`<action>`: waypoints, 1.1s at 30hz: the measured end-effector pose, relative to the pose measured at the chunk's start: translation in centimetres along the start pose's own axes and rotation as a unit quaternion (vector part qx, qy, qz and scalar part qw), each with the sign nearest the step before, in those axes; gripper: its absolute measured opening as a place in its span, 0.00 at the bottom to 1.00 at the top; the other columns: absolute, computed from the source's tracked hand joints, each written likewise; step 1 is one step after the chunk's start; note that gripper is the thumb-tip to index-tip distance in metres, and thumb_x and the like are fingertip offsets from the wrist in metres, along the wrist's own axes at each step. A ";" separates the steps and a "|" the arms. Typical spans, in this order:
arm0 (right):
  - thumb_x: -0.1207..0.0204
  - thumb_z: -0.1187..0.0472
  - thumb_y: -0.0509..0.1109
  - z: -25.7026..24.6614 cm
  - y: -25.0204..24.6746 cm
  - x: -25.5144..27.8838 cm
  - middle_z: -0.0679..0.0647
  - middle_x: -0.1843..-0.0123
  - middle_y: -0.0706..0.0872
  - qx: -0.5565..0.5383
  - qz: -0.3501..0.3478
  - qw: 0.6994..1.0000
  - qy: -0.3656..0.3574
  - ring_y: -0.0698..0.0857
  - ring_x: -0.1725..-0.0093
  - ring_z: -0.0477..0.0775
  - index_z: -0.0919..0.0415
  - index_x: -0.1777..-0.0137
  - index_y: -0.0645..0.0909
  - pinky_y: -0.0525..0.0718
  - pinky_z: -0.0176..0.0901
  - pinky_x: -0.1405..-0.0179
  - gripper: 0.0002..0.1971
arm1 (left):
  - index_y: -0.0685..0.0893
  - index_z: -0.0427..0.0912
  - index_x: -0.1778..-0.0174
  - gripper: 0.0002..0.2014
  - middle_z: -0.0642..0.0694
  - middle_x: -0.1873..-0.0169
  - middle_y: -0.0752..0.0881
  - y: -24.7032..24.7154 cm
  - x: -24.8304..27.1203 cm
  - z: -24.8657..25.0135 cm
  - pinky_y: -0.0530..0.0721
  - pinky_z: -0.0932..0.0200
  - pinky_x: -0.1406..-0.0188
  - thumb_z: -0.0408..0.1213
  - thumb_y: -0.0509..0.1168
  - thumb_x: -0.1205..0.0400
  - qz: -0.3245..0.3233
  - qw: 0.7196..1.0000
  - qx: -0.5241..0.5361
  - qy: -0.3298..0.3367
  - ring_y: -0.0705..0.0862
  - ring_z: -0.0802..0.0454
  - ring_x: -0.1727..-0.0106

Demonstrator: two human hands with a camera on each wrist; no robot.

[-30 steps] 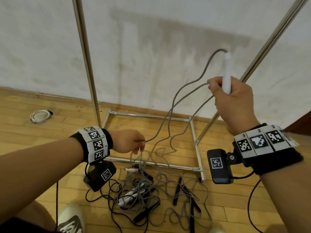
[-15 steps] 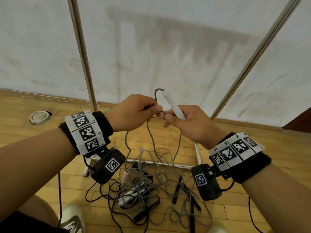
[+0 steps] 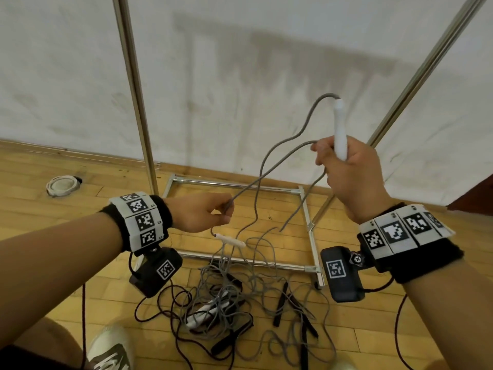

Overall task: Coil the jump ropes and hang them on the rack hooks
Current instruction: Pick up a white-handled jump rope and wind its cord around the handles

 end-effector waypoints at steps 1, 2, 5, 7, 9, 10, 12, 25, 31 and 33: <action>0.18 0.56 0.69 0.1 -0.4 -0.2 0.50 0.64 0.88 -0.011 0.017 1.000 0.009 0.76 0.74 0.42 0.44 0.64 0.84 0.74 0.37 0.74 0.12 | 0.76 0.54 0.51 0.05 0.56 0.52 0.84 0.0 0.0 -0.2 0.82 0.50 0.45 0.42 0.66 0.15 0.002 1.000 -0.017 0.002 0.83 0.52 0.48; 0.18 0.56 0.68 0.2 -0.8 -0.4 0.50 0.64 0.87 -0.019 0.030 0.999 0.017 0.75 0.74 0.42 0.46 0.62 0.84 0.74 0.37 0.75 0.11 | 0.74 0.55 0.50 0.09 0.56 0.52 0.83 0.2 -0.1 -0.6 0.82 0.50 0.47 0.42 0.69 0.17 0.000 0.999 -0.041 -0.001 0.82 0.51 0.50; 0.18 0.56 0.67 0.6 -2.0 -0.8 0.49 0.63 0.87 -0.024 0.065 0.997 0.036 0.77 0.71 0.44 0.49 0.60 0.84 0.77 0.43 0.69 0.09 | 0.74 0.52 0.47 0.13 0.53 0.52 0.81 0.9 -0.1 -2.2 0.83 0.50 0.49 0.38 0.72 0.20 -0.018 0.993 -0.112 -0.038 0.81 0.49 0.52; 0.18 0.56 0.67 0.9 -3.1 -1.1 0.49 0.62 0.87 -0.027 0.094 0.994 0.051 0.79 0.67 0.46 0.49 0.60 0.84 0.78 0.49 0.62 0.09 | 0.77 0.51 0.49 0.08 0.51 0.52 0.80 1.2 0.0 -3.1 0.82 0.51 0.49 0.34 0.68 0.18 -0.031 0.988 -0.144 -0.050 0.79 0.49 0.52; 0.18 0.56 0.67 1.3 -4.0 -1.2 0.48 0.64 0.86 -0.035 0.114 0.991 0.063 0.79 0.65 0.47 0.51 0.60 0.85 0.77 0.50 0.59 0.09 | 0.80 0.49 0.51 0.06 0.51 0.49 0.79 1.1 0.1 -3.4 0.81 0.50 0.43 0.32 0.62 0.15 -0.031 0.988 -0.143 -0.049 0.80 0.50 0.50; 0.18 0.57 0.67 1.4 -4.2 -1.2 0.49 0.65 0.85 -0.036 0.113 0.991 0.066 0.78 0.65 0.47 0.51 0.59 0.85 0.76 0.49 0.59 0.09 | 0.80 0.49 0.50 0.07 0.52 0.47 0.78 1.0 0.1 -3.3 0.81 0.50 0.41 0.32 0.60 0.14 -0.026 0.990 -0.127 -0.048 0.81 0.51 0.47; 0.18 0.57 0.67 1.5 -3.7 -1.0 0.50 0.65 0.85 -0.034 0.082 0.994 0.064 0.77 0.68 0.46 0.53 0.58 0.85 0.75 0.47 0.61 0.09 | 0.78 0.51 0.42 0.12 0.54 0.42 0.79 0.9 0.1 -2.8 0.84 0.52 0.41 0.30 0.60 0.16 -0.018 0.995 -0.076 -0.056 0.82 0.54 0.42; 0.19 0.60 0.70 -0.9 3.0 2.1 0.53 0.65 0.89 0.035 -0.158 0.985 -0.060 0.88 0.56 0.58 0.56 0.62 0.86 0.85 0.55 0.52 0.10 | 0.78 0.47 0.39 0.11 0.53 0.50 0.89 -1.1 -2.4 7.6 0.86 0.60 0.49 0.46 0.66 0.15 0.167 0.975 0.095 0.108 0.88 0.60 0.49; 0.19 0.57 0.70 0.4 -1.0 0.0 0.46 0.69 0.87 0.032 0.005 0.999 0.007 0.79 0.73 0.38 0.48 0.61 0.86 0.76 0.32 0.73 0.09 | 0.81 0.52 0.54 0.06 0.58 0.62 0.90 0.7 -2.4 4.3 0.82 0.64 0.61 0.41 0.61 0.12 0.048 0.998 -0.001 0.037 0.86 0.62 0.61; 0.19 0.57 0.69 0.8 -2.8 -0.7 0.49 0.66 0.88 0.016 0.057 0.998 0.033 0.78 0.73 0.40 0.50 0.60 0.86 0.76 0.36 0.71 0.08 | 0.82 0.54 0.56 0.08 0.59 0.60 0.89 1.8 -2.2 2.0 0.81 0.62 0.58 0.42 0.61 0.12 -0.009 0.999 -0.041 0.000 0.85 0.62 0.60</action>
Point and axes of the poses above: each hand's wrist, its own x-axis away from the middle knuckle, its own y-axis out of the palm, z = x × y, the point moved 6 cm from there along -x, towards the middle knuckle
